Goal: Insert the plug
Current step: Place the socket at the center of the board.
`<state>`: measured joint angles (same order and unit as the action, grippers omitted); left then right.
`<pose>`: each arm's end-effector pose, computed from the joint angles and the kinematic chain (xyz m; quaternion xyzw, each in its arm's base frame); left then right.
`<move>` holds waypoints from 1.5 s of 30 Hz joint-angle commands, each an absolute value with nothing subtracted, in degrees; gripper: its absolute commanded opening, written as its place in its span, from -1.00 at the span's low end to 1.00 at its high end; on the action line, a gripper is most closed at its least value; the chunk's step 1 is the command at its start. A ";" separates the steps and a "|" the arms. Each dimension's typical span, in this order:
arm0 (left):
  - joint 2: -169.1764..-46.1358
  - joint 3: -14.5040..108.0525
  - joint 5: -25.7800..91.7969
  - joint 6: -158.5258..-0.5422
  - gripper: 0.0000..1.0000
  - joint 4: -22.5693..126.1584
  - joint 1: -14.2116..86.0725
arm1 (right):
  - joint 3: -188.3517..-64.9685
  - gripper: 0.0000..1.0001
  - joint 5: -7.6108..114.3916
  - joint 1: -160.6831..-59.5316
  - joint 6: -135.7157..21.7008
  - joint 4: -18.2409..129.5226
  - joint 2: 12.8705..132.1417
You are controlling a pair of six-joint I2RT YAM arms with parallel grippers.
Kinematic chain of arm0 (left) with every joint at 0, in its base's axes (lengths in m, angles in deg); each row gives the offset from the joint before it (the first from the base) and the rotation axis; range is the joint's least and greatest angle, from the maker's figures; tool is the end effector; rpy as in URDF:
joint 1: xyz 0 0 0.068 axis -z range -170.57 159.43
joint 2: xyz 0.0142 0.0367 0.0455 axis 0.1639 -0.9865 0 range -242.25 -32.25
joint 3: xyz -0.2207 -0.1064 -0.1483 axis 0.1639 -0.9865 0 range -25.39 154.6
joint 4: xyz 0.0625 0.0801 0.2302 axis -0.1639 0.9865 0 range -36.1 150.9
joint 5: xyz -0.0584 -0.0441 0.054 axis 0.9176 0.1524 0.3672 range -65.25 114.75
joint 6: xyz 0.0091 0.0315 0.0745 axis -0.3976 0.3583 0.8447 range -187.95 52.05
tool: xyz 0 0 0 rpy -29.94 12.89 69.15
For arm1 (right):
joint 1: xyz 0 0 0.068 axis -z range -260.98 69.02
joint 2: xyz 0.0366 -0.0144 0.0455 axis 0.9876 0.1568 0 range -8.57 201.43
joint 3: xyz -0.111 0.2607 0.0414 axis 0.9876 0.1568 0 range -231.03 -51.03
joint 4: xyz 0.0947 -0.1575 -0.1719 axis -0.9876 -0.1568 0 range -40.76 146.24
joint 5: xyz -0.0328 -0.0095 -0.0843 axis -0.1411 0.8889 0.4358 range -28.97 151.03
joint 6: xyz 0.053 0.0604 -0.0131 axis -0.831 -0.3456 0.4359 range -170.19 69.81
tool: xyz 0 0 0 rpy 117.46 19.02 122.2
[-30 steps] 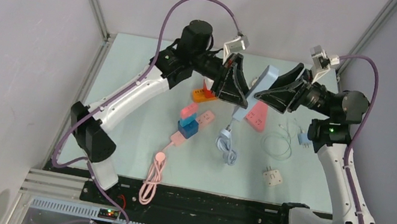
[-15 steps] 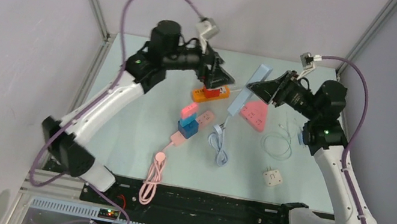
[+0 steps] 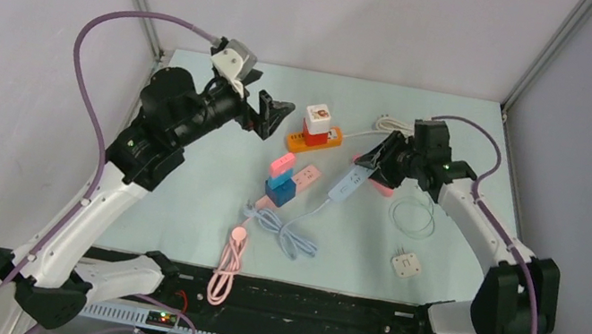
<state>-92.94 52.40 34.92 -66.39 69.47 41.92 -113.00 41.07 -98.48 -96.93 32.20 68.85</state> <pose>0.1906 -0.1362 0.4861 0.2642 0.6458 -0.2499 0.6714 0.2881 0.1163 0.2909 0.1532 0.8806 0.3562 0.2725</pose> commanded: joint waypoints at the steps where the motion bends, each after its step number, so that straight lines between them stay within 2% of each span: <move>1: -90.90 49.86 31.30 -63.58 0.99 69.50 42.13 | -114.64 -1.00 42.71 -99.42 -101.27 25.50 73.47; 13: -90.47 48.89 29.77 -61.29 0.99 69.77 42.12 | -114.76 -1.00 30.91 -103.19 -107.42 30.44 92.19; 23: -93.41 48.88 29.23 -59.30 0.99 70.23 42.03 | -115.82 -1.00 33.38 -105.36 -113.37 28.98 98.60; 35: -95.82 50.23 30.58 -59.08 0.99 70.33 42.08 | -119.33 -1.00 40.41 -100.63 -112.75 26.51 103.55; 39: -96.72 50.89 30.87 -60.19 0.99 70.63 42.02 | -119.80 -0.79 43.97 -98.67 -110.75 25.44 104.32; 44: -98.35 51.98 32.33 -62.15 0.99 70.76 41.95 | -121.56 -0.21 45.06 -98.08 -107.63 25.13 105.39; 45: -98.74 52.18 32.75 -62.37 0.99 70.90 41.95 | -122.29 0.04 45.08 -98.22 -107.21 24.95 105.35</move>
<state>-97.92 49.15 30.83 -60.80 71.48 41.92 -120.80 39.16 -99.07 -109.48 28.18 102.19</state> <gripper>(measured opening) 0.996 0.502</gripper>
